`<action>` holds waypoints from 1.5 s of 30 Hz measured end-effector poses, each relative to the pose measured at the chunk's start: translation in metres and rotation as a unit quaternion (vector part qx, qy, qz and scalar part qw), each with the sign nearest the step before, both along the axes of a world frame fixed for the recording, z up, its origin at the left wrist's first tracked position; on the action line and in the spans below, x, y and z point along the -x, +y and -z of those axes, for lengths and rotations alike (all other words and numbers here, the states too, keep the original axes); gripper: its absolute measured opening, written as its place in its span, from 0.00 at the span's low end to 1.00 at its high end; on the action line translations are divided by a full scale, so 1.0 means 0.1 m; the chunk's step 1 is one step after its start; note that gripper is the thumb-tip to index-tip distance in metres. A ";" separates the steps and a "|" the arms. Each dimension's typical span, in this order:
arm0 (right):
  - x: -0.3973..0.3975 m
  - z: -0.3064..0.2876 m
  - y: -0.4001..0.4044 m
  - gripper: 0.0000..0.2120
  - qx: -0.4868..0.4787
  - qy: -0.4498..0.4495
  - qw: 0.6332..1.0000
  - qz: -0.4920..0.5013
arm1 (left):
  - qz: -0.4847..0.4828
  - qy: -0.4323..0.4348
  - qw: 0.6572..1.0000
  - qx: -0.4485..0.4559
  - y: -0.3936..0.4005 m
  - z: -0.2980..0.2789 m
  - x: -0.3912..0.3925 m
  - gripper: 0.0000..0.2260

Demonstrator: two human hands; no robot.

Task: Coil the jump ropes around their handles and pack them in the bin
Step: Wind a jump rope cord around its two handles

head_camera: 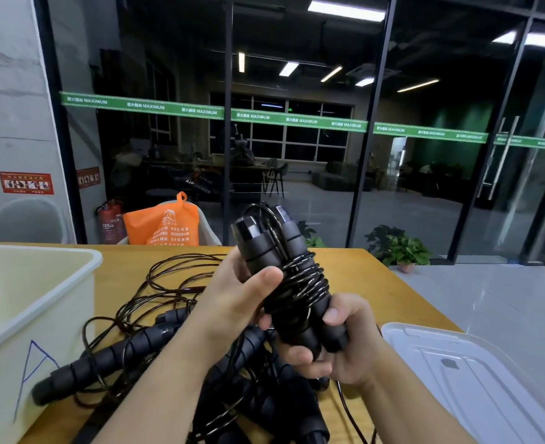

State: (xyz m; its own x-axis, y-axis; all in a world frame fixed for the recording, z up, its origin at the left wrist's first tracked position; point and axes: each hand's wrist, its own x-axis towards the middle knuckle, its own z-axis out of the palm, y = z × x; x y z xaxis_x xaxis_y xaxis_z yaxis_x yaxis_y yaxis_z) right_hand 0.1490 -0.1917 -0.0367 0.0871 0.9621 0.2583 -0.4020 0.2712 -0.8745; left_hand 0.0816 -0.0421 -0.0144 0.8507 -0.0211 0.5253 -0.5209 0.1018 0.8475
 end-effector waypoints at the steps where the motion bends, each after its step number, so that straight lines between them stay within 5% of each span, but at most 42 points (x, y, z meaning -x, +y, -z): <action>1: -0.01 0.01 0.00 0.24 0.000 0.003 1.000 -0.001 | 0.010 0.017 1.000 -0.013 0.01 0.01 0.00 0.27; 4: -0.02 0.04 0.00 0.25 0.013 0.018 0.999 0.042 | -0.005 0.073 0.997 0.009 0.04 0.00 0.00 0.14; 10: 0.03 -0.02 0.01 0.35 0.084 0.000 0.960 0.266 | -0.131 0.081 0.988 0.007 -0.03 -0.08 0.00 0.07; 13: 0.07 -0.04 0.05 0.32 0.143 -0.198 0.852 0.462 | -0.229 0.039 0.970 -0.064 -0.04 -0.07 -0.03 0.06; 17: 0.17 -0.08 0.07 0.42 0.164 -0.453 0.737 0.474 | -0.316 0.038 0.946 -0.064 -0.07 0.00 -0.08 0.08; 21: 0.20 0.03 0.16 0.51 0.208 -0.576 0.603 0.511 | -0.321 0.052 0.944 -0.056 -0.16 0.03 -0.09 0.08; 23: 0.21 0.06 0.18 0.52 0.194 -0.569 0.581 0.549 | -0.310 0.040 0.946 -0.083 -0.18 0.03 -0.08 0.04; 30: 0.20 -0.08 0.04 0.46 0.187 -0.480 0.671 0.533 | -0.269 0.039 0.942 -0.199 -0.01 -0.08 -0.03 0.03; 34: 0.17 -0.04 0.09 0.43 0.207 -0.426 0.706 0.527 | -0.301 0.068 0.901 -0.306 0.07 -0.06 -0.07 0.11; 39: -0.01 -0.10 -0.02 0.40 0.165 -0.254 0.766 0.567 | -0.327 -0.032 0.864 -0.382 0.24 0.08 -0.14 0.20; 42: -0.05 -0.11 -0.08 0.31 0.132 -0.133 0.845 0.501 | -0.314 -0.076 0.869 -0.376 0.27 0.12 -0.16 0.22; 45: -0.06 -0.08 -0.09 0.32 0.084 -0.007 0.930 0.357 | -0.341 -0.132 0.846 -0.389 0.35 0.10 -0.15 0.22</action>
State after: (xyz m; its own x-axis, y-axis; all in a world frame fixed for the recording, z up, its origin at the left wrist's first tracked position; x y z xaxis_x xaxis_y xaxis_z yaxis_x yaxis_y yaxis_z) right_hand 0.1546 -0.2002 -0.0283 0.7169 0.6875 0.1161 -0.1596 0.3240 -0.9325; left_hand 0.0962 -0.0075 -0.0239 0.6589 0.0008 0.7522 -0.4156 -0.8332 0.3649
